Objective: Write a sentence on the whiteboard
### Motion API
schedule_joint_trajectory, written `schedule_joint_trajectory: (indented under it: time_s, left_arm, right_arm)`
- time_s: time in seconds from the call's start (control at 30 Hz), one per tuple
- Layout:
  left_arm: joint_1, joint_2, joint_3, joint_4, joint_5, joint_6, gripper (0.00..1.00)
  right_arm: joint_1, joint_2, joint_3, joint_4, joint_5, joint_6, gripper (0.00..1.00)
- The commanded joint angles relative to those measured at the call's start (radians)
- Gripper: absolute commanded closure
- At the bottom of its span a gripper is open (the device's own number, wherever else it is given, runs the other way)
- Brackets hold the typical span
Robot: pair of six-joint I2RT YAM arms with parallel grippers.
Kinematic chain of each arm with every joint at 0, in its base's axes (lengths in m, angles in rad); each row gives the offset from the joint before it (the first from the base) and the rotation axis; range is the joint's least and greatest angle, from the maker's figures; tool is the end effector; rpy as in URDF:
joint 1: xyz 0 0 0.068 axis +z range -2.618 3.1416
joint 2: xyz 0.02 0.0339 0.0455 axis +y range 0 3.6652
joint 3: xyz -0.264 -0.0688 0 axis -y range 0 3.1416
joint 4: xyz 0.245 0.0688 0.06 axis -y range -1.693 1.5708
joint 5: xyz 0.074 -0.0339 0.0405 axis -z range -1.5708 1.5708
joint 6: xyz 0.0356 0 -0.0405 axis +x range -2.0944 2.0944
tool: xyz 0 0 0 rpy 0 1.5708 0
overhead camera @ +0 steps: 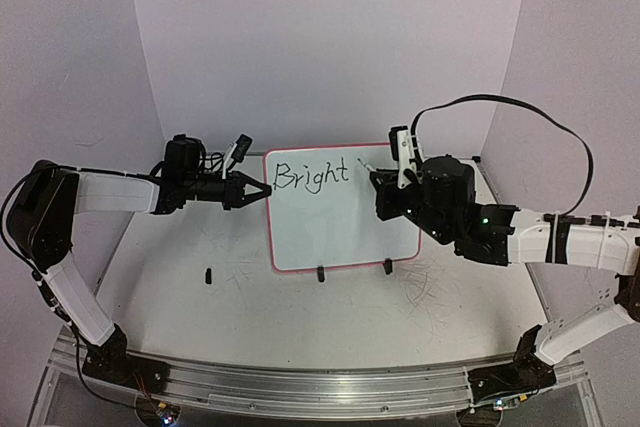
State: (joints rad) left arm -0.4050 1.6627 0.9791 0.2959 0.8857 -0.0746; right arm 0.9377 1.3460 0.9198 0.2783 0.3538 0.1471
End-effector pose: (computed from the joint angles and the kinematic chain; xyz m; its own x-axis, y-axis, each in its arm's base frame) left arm 0.3213 -0.1677 0.2317 -0.4142 0.1263 -0.9014 0.8798 0.3094 -0.3609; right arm 0.1965 0.2469 0.3084 -0.1674 0.0043 -0.9859 -0.5348 0.8397 0.0945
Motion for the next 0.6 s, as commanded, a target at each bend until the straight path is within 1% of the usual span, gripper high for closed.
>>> schedule_joint_trajectory:
  time_s: [0.0,0.57]
  left_arm:
    - [0.005,-0.050,0.005,0.070,-0.033,0.054,1.00]
    - [0.005,-0.046,0.006,0.066,-0.034,0.058,1.00]
  right_arm:
    - [0.001,0.011,0.017,0.009,-0.010,-0.013,1.00]
    - [0.001,0.080,0.057,0.007,-0.036,0.006,1.00]
